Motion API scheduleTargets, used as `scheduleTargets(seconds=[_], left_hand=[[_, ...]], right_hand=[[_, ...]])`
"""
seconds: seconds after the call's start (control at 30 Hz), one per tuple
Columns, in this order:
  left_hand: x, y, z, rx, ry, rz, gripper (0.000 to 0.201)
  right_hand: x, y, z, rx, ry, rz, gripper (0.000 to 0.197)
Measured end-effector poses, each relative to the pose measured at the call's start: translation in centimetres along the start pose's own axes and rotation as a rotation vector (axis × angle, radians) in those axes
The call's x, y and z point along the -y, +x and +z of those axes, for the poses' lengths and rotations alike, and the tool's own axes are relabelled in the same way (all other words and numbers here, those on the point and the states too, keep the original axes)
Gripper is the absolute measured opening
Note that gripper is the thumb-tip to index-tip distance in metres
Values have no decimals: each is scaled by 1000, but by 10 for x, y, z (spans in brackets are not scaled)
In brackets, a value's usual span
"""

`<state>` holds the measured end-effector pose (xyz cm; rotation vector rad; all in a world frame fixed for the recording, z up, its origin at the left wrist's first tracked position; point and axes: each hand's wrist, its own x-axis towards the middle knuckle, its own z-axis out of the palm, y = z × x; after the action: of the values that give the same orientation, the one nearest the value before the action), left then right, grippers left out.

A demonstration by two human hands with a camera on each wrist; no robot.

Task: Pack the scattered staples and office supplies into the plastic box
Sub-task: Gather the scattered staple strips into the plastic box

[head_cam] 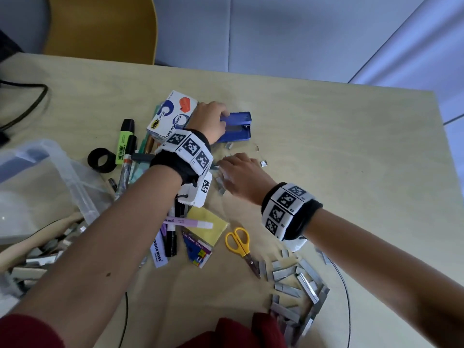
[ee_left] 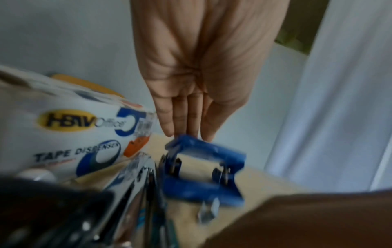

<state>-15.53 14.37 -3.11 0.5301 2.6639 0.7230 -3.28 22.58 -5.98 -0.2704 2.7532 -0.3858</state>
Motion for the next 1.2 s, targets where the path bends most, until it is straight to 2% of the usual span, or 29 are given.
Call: scheduleTargets(seconds=[0.17,0.27,0.43,0.57,0.7,0.77,0.87,0.97,1.07,1.2], left_hand=[[15,-29,-20,-236,-248,-92,24],[22,-61,-22,-260,-283,-150,21],[28,-95,-5,-164,-450,-267,21],[27,-116,12,-81,-817,-421,20],[24,-122,29,-47,-1162,-677,15],[21,-123,34,-3,-1295,-748,23],[19,-126,37,117,-1551,-773,40],[23,-129,38,135,-1754,-838,50],[36,-135,38,130,-1694,-863,43],[48,-149,40,158,-1595,-858,38]], right_hand=[[14,25,-6,-69,-15,129,28],[15,31,-3,-90,-16,129,22],[9,13,-3,-39,-28,111,23],[2,-12,4,-60,43,176,23],[0,-37,3,-149,178,227,21],[6,-45,-1,-207,214,214,20],[21,-49,-10,-224,230,134,22],[30,-44,-20,-229,306,64,24],[31,-26,-26,-288,435,70,16],[37,7,-14,-37,241,-38,29]])
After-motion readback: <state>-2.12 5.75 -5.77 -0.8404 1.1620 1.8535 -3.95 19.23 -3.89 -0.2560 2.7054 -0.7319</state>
